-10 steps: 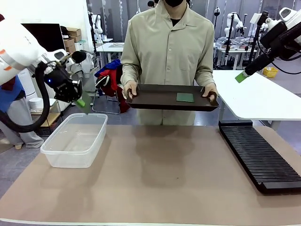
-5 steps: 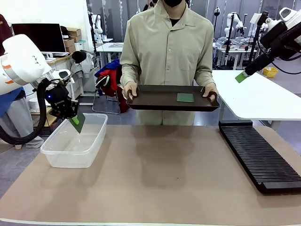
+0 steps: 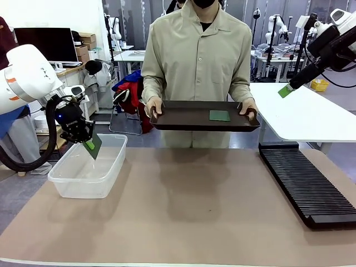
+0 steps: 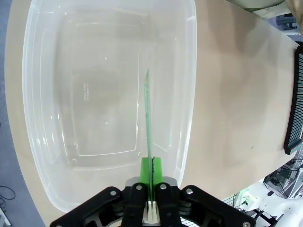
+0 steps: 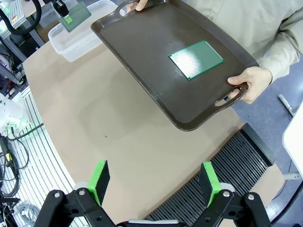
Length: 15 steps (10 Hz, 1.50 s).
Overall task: Sort PCBs into racks and boxes based on the side picked up.
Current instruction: If the short side of the Blank PCB is picked up, insert it into the PCB Rack ; if the long side is picked up, place it in the Organizing box.
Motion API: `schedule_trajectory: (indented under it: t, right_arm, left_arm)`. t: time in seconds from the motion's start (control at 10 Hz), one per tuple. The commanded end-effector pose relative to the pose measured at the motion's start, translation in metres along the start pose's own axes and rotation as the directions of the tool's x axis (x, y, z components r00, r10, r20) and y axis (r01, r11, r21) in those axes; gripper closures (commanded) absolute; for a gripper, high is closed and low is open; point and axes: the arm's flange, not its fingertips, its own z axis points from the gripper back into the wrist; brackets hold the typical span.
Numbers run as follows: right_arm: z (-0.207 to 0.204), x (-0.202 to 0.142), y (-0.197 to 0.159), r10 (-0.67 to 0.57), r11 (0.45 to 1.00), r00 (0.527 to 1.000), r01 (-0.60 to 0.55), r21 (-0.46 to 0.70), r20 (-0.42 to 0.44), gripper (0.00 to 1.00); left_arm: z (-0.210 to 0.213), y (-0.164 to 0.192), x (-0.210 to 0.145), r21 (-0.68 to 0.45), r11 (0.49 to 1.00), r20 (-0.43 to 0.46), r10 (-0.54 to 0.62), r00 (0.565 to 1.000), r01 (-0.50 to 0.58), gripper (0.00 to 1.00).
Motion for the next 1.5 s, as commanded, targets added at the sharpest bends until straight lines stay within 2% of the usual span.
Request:
schedule_trajectory:
  t: [0.0, 0.2, 0.4, 0.7, 1.1, 1.4]
  right_arm:
    - [0.000, -0.001, 0.001, 0.000, 1.000, 1.000, 0.000, 0.014, 0.007, 0.00]
    - [0.000, -0.001, 0.001, 0.000, 1.000, 1.000, 0.000, 0.014, 0.007, 0.00]
    - [0.000, -0.001, 0.001, 0.000, 1.000, 1.000, 0.000, 0.014, 0.007, 0.00]
    - [0.000, -0.001, 0.001, 0.000, 1.000, 1.000, 0.000, 0.014, 0.007, 0.00]
    - [0.000, -0.001, 0.001, 0.000, 1.000, 1.000, 0.000, 0.014, 0.007, 0.00]
    - [0.000, -0.001, 0.001, 0.000, 1.000, 1.000, 0.000, 0.014, 0.007, 0.00]
  left_arm:
    - [0.000, 0.000, 0.000, 0.000, 1.000, -0.001, 0.001, 1.000, -0.001, 0.97]
    - [-0.017, 0.007, 0.021, 0.040, 0.999, -0.084, -0.032, 0.996, 0.035, 0.97]
    - [-0.039, 0.014, 0.032, 0.062, 0.991, -0.089, -0.117, 0.989, 0.123, 0.97]
    - [-0.066, 0.024, 0.040, 0.046, 0.985, -0.106, -0.159, 0.981, 0.165, 0.97]
    - [-0.100, 0.029, 0.051, -0.026, 0.986, -0.124, -0.168, 0.978, 0.166, 0.97]
    - [-0.109, 0.033, 0.054, -0.051, 0.987, -0.123, -0.157, 0.980, 0.152, 0.97]
